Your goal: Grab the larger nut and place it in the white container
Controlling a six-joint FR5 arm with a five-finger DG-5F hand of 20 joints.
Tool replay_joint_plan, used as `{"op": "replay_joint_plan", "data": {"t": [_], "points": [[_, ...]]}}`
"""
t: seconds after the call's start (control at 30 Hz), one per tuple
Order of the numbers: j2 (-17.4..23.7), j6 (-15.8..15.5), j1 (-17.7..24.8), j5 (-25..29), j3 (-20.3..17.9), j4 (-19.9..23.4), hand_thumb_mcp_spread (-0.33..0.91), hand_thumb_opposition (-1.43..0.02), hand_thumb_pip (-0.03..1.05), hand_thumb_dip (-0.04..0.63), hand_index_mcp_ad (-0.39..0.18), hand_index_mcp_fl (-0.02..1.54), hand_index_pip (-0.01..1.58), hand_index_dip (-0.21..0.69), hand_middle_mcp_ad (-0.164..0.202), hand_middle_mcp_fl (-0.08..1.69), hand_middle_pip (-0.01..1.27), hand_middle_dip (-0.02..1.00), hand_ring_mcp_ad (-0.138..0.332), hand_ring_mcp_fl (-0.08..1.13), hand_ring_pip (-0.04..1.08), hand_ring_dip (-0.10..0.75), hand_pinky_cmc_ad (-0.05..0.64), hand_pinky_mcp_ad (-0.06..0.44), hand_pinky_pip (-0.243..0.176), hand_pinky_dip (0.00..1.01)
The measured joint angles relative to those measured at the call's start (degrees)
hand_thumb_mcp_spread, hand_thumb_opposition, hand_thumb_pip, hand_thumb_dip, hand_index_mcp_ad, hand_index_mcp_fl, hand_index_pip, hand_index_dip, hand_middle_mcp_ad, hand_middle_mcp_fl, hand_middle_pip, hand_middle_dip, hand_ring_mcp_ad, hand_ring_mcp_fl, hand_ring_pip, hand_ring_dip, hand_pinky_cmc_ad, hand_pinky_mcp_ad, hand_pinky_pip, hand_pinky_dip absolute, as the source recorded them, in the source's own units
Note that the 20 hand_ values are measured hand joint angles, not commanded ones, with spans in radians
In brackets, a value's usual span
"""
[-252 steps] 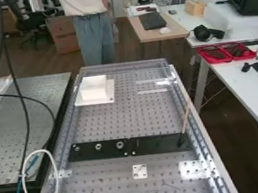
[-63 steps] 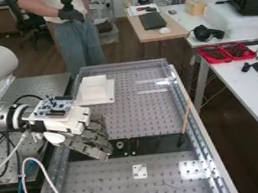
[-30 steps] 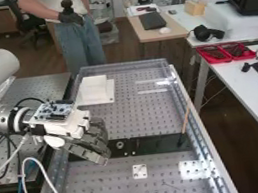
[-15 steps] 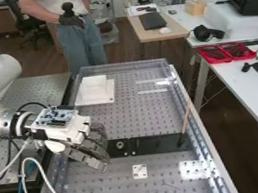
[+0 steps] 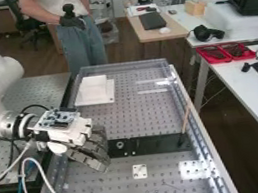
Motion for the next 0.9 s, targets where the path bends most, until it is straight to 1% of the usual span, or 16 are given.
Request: {"op": "replay_joint_plan", "data": {"t": [0.07,0.17,0.23,0.27,0.33,0.43,0.5,0.57,0.6,0.9], "points": [[-0.09,-0.07,0.05,0.08,0.02,-0.05,0.46,-0.91,0.81,0.422,-0.236,0.16,1.39,-0.045,0.000,0.20,1.05,0.73,0.035,0.19,0.65,0.450,0.291,0.216,0.002,0.25],[-0.18,-0.01,0.03,0.16,0.15,-0.65,0.46,-0.91,0.81,0.422,-0.236,0.16,1.39,-0.045,0.000,0.20,1.05,0.74,0.035,0.19,0.65,0.450,0.291,0.216,0.019,0.25],[-0.16,-0.07,0.01,0.21,0.14,-0.85,0.46,-0.91,0.81,0.422,-0.239,0.12,1.39,-0.045,0.000,0.19,1.05,0.74,0.035,0.20,0.65,0.456,0.291,0.215,0.017,0.26],[-0.09,-0.14,-0.02,0.22,0.09,-0.84,0.46,-0.91,0.81,0.412,-0.223,0.09,1.39,-0.042,0.002,0.18,1.05,0.75,0.035,0.19,0.67,0.454,0.291,0.215,0.021,0.26],[0.05,-0.03,-0.04,0.21,0.00,-0.86,0.46,-0.91,0.81,0.410,-0.218,0.07,1.39,-0.042,0.000,0.16,1.05,0.75,0.037,0.18,0.67,0.447,0.291,0.215,0.021,0.27],[0.34,0.07,-0.11,0.12,-0.19,-0.86,0.46,-0.90,0.81,0.410,-0.213,0.02,1.39,-0.042,0.002,0.13,1.06,0.75,0.035,0.13,0.67,0.454,0.288,0.215,0.021,0.28],[0.42,0.14,-0.14,0.12,-0.31,-0.73,0.46,-0.88,0.81,0.379,-0.202,0.02,1.39,-0.042,0.000,0.12,1.05,0.75,0.037,0.14,0.66,0.454,0.288,0.215,0.017,0.30],[0.47,0.36,-0.16,0.17,-0.41,-0.54,0.45,-0.87,0.81,0.379,-0.202,0.02,1.39,-0.042,0.000,0.12,1.05,0.75,0.037,0.13,0.69,0.456,0.290,0.215,0.021,0.31],[0.51,0.50,-0.16,0.23,-0.52,-0.33,0.46,-0.87,0.81,0.365,-0.202,0.02,1.39,-0.042,0.000,0.12,1.06,0.75,0.037,0.13,0.68,0.452,0.288,0.215,0.021,0.31],[0.36,0.73,0.05,0.56,-1.21,0.53,0.45,-0.85,0.81,0.353,-0.197,0.01,1.41,-0.040,0.002,0.10,1.07,0.75,0.037,0.13,0.69,0.456,0.290,0.215,0.017,0.33]]}}
